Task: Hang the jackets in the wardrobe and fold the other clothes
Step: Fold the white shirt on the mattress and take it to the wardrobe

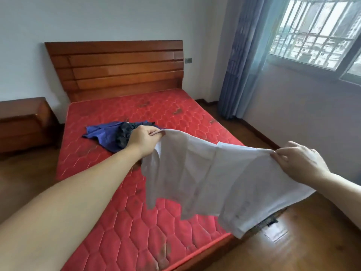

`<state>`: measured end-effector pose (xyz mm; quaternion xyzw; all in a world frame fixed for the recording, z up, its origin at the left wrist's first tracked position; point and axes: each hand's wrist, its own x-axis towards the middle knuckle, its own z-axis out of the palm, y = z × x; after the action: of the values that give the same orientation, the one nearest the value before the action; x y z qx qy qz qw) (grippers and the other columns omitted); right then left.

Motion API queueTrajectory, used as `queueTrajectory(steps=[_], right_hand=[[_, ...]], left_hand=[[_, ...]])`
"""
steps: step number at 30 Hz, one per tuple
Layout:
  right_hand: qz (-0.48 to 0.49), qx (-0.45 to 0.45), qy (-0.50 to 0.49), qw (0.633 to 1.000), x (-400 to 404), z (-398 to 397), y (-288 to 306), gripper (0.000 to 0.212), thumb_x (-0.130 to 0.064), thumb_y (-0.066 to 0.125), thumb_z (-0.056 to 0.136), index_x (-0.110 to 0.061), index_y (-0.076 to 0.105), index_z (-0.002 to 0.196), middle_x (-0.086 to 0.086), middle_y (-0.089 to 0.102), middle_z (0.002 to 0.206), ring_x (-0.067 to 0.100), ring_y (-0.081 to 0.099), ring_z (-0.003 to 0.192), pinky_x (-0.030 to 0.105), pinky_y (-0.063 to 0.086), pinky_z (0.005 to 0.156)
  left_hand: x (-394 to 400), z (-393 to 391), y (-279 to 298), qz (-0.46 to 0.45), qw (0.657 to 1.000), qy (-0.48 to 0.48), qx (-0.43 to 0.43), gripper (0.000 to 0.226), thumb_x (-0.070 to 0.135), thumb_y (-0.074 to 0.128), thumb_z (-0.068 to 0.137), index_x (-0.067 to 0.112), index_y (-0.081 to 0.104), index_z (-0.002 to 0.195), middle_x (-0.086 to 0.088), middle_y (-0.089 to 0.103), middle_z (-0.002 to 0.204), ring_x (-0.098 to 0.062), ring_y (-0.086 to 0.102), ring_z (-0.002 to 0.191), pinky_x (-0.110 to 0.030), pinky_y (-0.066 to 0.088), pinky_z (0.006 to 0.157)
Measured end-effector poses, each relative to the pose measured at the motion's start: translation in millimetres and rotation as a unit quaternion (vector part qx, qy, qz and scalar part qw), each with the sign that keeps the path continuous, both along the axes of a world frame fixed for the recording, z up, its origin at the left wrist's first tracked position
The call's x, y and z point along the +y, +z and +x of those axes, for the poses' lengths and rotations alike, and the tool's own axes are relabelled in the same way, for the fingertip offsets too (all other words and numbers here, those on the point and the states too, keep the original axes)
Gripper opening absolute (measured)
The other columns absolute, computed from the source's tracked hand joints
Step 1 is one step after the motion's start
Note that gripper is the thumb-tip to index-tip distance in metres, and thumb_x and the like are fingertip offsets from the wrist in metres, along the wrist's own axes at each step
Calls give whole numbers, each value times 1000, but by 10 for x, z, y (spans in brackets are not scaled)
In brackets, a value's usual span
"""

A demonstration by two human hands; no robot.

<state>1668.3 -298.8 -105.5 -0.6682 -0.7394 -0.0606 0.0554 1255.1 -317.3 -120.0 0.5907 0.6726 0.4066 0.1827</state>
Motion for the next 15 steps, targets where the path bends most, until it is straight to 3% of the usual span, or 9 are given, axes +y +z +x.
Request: queueTrajectory(steps=[4,7,9,11,12,14,15], right_hand=[[-7,122,-84,989,591,-194,-42,38,-41,38,98,-27,71,88,6,55,109,31,52,93,42,38,93],[6,271,-138,952,1005,-328,-141,30,-35,45,94,-24,62,116,14,50,123,35,51,110,45,36,100],[-12,291,-99,951,1218,-494,-297,32,-36,55,89,-22,60,117,14,57,121,32,55,108,40,41,94],[-121,314,-4,942,1382,-755,-479,37,-38,66,83,-21,60,116,8,64,113,23,59,96,32,44,82],[-202,337,49,918,1426,-904,-541,53,-41,73,79,-23,55,125,3,62,117,18,60,98,32,45,81],[-359,406,129,830,1508,-1189,-591,96,-54,82,65,-36,30,144,-8,46,132,12,60,109,31,49,86],[-407,439,165,784,1537,-1310,-571,108,-58,84,59,-45,20,145,-13,39,137,11,58,115,33,49,91]], left_hand=[[474,37,57,-22,992,18,-123,37,29,63,92,2,62,66,7,35,53,-8,33,52,-21,31,51],[757,234,210,-40,971,15,-234,31,27,65,91,3,66,71,2,54,62,-14,52,63,-28,47,62],[937,468,305,-61,952,10,-299,21,23,67,90,7,73,78,-7,69,78,-17,64,72,-31,56,72],[1127,732,333,-77,947,6,-313,14,21,67,90,10,75,86,-12,74,92,-19,67,80,-34,57,80],[1229,853,330,-80,949,8,-305,15,22,67,91,10,76,91,-13,74,95,-20,68,83,-34,56,81],[1421,1047,336,-90,951,31,-295,20,24,65,92,10,74,102,-10,73,98,-21,68,89,-31,55,80],[1517,1116,340,-99,948,46,-298,22,25,64,93,10,72,107,-9,72,99,-21,67,90,-29,54,76]])
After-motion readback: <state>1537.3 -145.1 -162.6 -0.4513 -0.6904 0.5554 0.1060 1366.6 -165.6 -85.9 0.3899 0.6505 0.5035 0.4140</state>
